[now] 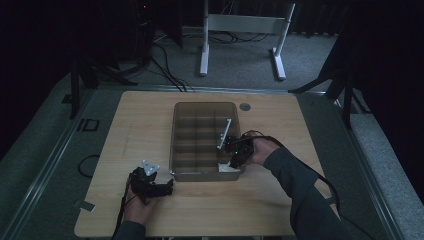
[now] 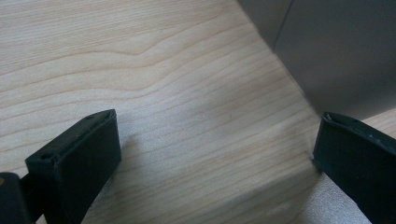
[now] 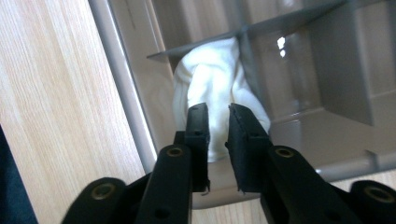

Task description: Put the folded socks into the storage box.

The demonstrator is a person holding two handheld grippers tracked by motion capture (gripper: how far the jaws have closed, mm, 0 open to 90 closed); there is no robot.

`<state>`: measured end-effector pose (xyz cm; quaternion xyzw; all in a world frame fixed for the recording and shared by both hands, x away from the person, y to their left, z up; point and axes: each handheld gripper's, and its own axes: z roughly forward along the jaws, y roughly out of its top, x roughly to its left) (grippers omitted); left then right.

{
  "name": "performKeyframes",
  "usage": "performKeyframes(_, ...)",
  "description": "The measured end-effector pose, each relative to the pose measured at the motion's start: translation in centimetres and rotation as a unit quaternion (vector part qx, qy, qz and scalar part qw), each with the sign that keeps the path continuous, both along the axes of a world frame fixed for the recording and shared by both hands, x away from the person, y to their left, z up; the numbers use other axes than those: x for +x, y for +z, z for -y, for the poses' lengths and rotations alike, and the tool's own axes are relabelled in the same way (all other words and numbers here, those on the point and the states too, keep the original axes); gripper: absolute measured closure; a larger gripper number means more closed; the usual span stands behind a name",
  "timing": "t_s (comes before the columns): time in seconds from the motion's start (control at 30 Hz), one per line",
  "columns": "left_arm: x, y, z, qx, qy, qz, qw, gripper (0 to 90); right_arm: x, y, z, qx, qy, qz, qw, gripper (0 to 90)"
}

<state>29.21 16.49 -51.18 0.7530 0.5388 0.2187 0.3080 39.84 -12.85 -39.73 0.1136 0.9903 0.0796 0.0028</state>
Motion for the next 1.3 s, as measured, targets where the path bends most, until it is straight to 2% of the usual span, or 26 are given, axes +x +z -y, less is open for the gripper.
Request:
performKeyframes(0.2,0.0,0.0,0.0,0.000,0.000,0.000,1.0000,1.0,-0.4,0.6,0.7,0.021,-0.010,0.023,0.9995,71.6)
performKeyframes(0.23,0.0,0.0,0.0,0.000,0.000,0.000,1.0000,1.0,-0.5,0.8,1.0,0.027,-0.015,0.037,0.9988,64.7)
performKeyframes(0.3,0.0,0.0,0.0,0.000,0.000,0.000,1.0000,1.0,-0.6,1.1,1.3,0.043,-0.023,0.045,0.9978,62.9)
performKeyframes(0.33,0.0,0.0,0.0,0.000,0.000,0.000,1.0000,1.0,-0.6,1.1,1.3,0.043,-0.023,0.045,0.9978,62.9)
performKeyframes(0.37,0.0,0.0,0.0,0.000,0.000,0.000,1.0000,1.0,-0.5,1.5,1.8,0.060,-0.038,0.058,0.9958,60.5)
performKeyframes(0.53,0.0,0.0,0.0,0.000,0.000,0.000,1.0000,1.0,-0.5,1.7,2.8,0.079,-0.058,0.092,0.9909,53.7)
performKeyframes(0.57,0.0,0.0,0.0,0.000,0.000,0.000,1.0000,1.0,-0.5,1.7,2.8,0.079,-0.058,0.092,0.9909,53.7)
performKeyframes(0.6,0.0,0.0,0.0,0.000,0.000,0.000,1.0000,1.0,-0.5,1.6,3.4,0.090,-0.071,0.100,0.9884,53.0)
performKeyframes(0.73,0.0,0.0,0.0,0.000,0.000,0.000,1.0000,1.0,-0.6,1.5,4.6,0.104,-0.089,0.110,0.9844,52.2)
performKeyframes(0.83,0.0,0.0,0.0,-0.001,0.000,0.000,1.0000,1.0,-0.9,1.2,5.5,0.120,-0.100,0.123,0.9800,51.5)
performKeyframes(0.87,0.0,0.0,0.0,-0.001,0.000,0.000,1.0000,1.0,-1.0,1.1,5.9,0.129,-0.106,0.125,0.9780,51.5)
performKeyframes(0.9,0.0,0.0,0.0,-0.001,0.000,0.000,1.0000,1.0,-1.0,1.1,5.9,0.129,-0.106,0.125,0.9780,51.5)
performKeyframes(0.93,0.0,0.0,0.0,-0.001,0.000,0.000,1.0000,1.0,-1.3,0.7,6.6,0.145,-0.117,0.131,0.9737,51.2)
performKeyframes(1.0,0.0,0.0,0.0,-0.001,0.000,0.000,1.0000,1.0,-1.4,0.6,6.8,0.149,-0.121,0.129,0.9730,51.2)
performKeyframes(1.03,0.0,0.0,0.0,-0.001,0.001,0.000,1.0000,1.0,-1.5,0.1,7.4,0.158,-0.130,0.132,0.9698,50.6)
performKeyframes(1.07,0.0,0.0,0.0,-0.001,0.001,0.000,1.0000,1.0,-1.6,-0.1,7.6,0.162,-0.136,0.132,0.9685,50.5)
performKeyframes(1.23,0.0,0.0,0.0,0.000,0.000,-0.001,1.0000,1.0,-1.7,-0.9,8.7,0.174,-0.150,0.129,0.9646,49.5)
performKeyframes(1.3,0.0,0.0,0.0,0.000,0.000,-0.001,1.0000,1.0,-1.7,-1.2,9.1,0.175,-0.154,0.128,0.9640,49.5)
